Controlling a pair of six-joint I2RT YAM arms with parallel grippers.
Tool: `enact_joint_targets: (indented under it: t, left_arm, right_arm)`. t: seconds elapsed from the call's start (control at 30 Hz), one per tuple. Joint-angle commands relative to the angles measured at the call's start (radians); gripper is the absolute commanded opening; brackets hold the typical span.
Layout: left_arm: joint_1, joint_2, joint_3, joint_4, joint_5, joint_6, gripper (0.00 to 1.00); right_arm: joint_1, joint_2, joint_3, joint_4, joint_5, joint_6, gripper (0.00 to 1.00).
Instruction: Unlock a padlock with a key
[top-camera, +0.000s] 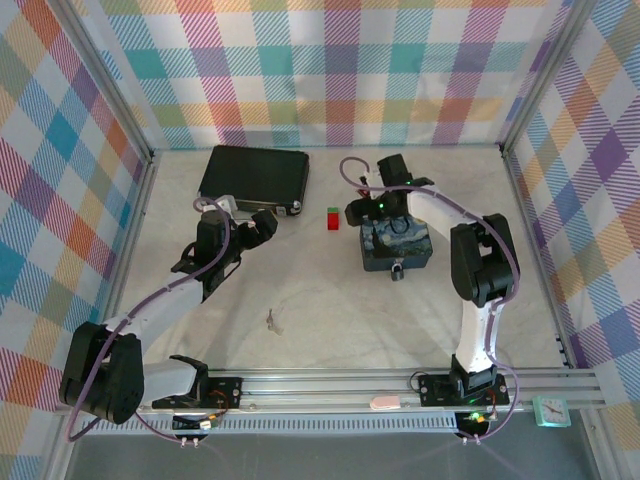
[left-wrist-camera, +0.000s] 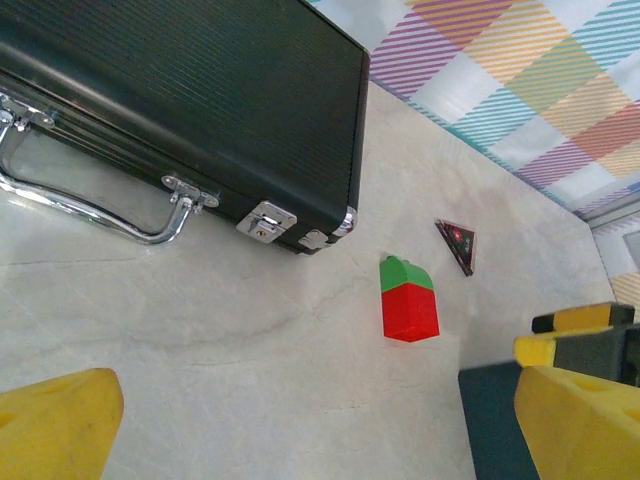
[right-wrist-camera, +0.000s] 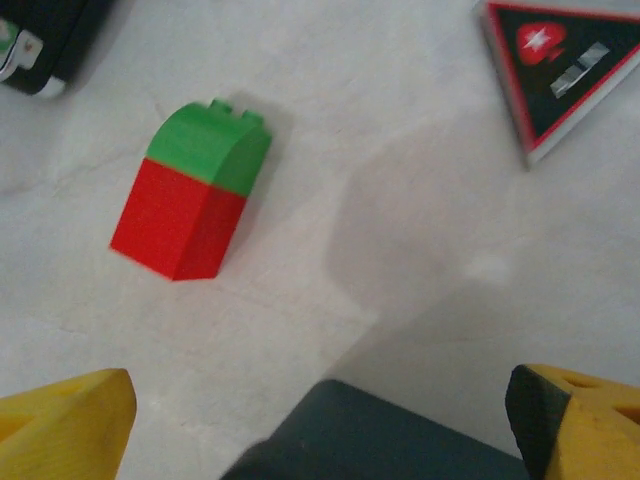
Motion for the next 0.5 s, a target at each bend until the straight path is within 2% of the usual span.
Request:
enact_joint_targets:
  t: [0.0, 0.17, 0.33, 0.47]
  left_arm:
    - [-0.008, -0.027, -0.006, -0.052, -0.019, -0.019, 1.00]
    - [-0.008, -0.046, -0.022, -0.107, -0.010, -0.006, 1.00]
    - [-0.008, -0.051, -0.038, -0.130, 0.004, -0.003, 1.00]
    - [-0.008, -0.050, -0.042, -0.129, 0.007, -0.011, 1.00]
  right_arm:
    - [0.018, -0.099, -0.054, 0.027, 0.041, 0.093, 0.97]
    - [0.000, -0.248, -0.130, -0.014, 0.261, 0.122, 0.99]
    - [-0.068, -0.308, -0.214, -0.051, 0.318, 0.095, 0.99]
    - [-0.145, -0.337, -0.302, -0.037, 0.253, 0.093, 0.99]
